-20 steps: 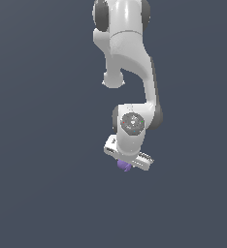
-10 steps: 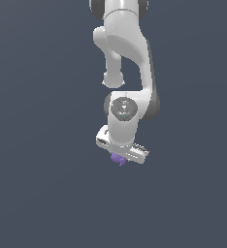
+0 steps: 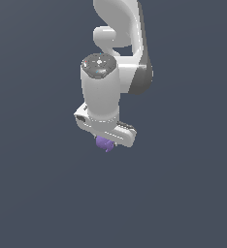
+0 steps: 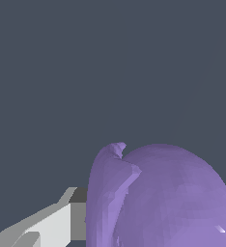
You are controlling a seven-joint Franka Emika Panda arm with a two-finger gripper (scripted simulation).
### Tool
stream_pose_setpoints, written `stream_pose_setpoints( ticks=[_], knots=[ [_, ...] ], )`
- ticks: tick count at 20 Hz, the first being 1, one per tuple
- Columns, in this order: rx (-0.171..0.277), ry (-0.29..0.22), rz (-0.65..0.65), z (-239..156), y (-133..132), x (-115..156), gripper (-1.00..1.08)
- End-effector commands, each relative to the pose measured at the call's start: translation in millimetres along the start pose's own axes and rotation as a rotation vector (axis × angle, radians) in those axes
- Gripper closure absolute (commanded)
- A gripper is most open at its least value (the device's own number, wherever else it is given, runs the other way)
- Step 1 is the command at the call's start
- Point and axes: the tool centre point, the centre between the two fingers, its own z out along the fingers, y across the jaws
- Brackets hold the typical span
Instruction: Pick up the object and move it to a goal position.
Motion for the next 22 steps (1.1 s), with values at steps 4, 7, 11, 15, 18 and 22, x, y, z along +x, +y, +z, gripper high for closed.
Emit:
stream_pose_setpoints(
  ticks=[4, 7, 11, 15, 18, 22],
  knots=[
    [0.001, -0.001, 0.000, -60.5, 32.5, 4.7, 1.08],
    [0.001, -0.001, 0.000, -92.8, 49.5, 7.7, 1.08],
    [0.001, -0.001, 0.000, -135.0, 71.6, 12.0, 1.08],
    [0.000, 0.000, 0.000, -175.9, 92.7, 16.5, 1.08],
    [0.000, 0.000, 0.000, -205.1, 107.6, 20.1, 1.08],
    [-0.001, 0.000, -0.001, -238.1, 124.4, 24.7, 1.08]
  ],
)
